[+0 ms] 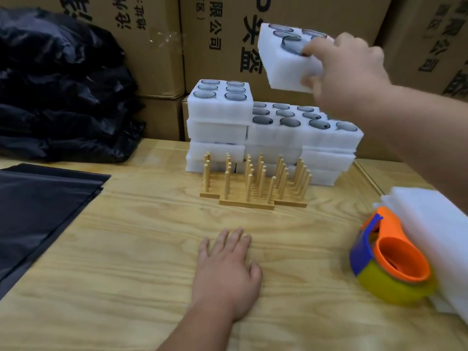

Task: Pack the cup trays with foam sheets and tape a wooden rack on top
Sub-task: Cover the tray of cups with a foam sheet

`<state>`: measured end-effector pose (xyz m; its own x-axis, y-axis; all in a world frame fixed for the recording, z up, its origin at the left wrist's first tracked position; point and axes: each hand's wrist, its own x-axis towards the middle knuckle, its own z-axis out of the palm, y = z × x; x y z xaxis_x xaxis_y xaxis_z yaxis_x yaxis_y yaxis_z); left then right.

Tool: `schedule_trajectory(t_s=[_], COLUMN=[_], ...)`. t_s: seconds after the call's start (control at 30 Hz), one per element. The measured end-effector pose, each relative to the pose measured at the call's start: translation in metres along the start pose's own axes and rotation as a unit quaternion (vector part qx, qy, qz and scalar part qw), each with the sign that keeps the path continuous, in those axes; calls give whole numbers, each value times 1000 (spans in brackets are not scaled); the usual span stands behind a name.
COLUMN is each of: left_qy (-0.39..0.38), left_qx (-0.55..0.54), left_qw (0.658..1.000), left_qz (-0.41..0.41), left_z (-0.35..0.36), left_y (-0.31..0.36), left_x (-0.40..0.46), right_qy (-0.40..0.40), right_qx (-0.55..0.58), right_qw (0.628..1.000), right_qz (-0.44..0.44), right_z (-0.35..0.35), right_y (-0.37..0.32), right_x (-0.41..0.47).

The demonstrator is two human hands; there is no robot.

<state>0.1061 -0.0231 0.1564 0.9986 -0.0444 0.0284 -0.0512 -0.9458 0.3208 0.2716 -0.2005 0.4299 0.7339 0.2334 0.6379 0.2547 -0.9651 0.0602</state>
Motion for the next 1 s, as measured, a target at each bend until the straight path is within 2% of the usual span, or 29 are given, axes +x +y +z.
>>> schedule_trajectory(t_s=[0.13, 0.27, 0.4, 0.5, 0.53, 0.6, 0.7, 0.73, 0.8, 0.87, 0.93, 0.97, 1.0], left_qy=[2, 10, 29, 76, 101, 138, 160, 158, 134, 108, 86, 72, 58], left_qx=[-8, -16, -27, -107, -168, -316, -457, -475, -480, -470, -464, -468, -474], left_qw=[1000, 1000, 999, 991, 980, 936, 871, 861, 864, 874, 880, 880, 878], left_qz=[0, 5, 10, -16, -40, -77, -86, -83, -72, -59, -46, -38, -31], left_z=[-1, -1, -1, -4, -6, -10, -10, -9, -7, -5, -5, -6, -7], left_y=[0, -1, 0, -2, -4, -8, -13, -15, -17, -19, -19, -20, -20], left_x=[1, 1, -2, -4, -5, -11, -19, -19, -17, -14, -13, -12, -11], right_qy=[2, -30, -65, -99, -109, -120, -119, -117, -104, -80, -86, -108, -138], right_qx=[21, 47, 81, 94, 100, 104, 119, 124, 149, 245, 374, 448, 529], right_qw=[998, 993, 990, 988, 987, 986, 977, 971, 962, 956, 924, 884, 824], right_qz=[-59, -102, -95, -69, -58, -58, -131, -169, -205, -139, 0, 75, 149], right_z=[-37, -50, -36, -15, -8, 5, 18, 21, 23, 25, 31, 37, 43], right_y=[-10, -24, -38, -47, -49, -52, -53, -51, -43, -34, -26, -24, -23], right_x=[-68, -149, -237, -285, -297, -314, -331, -334, -334, -327, -318, -315, -313])
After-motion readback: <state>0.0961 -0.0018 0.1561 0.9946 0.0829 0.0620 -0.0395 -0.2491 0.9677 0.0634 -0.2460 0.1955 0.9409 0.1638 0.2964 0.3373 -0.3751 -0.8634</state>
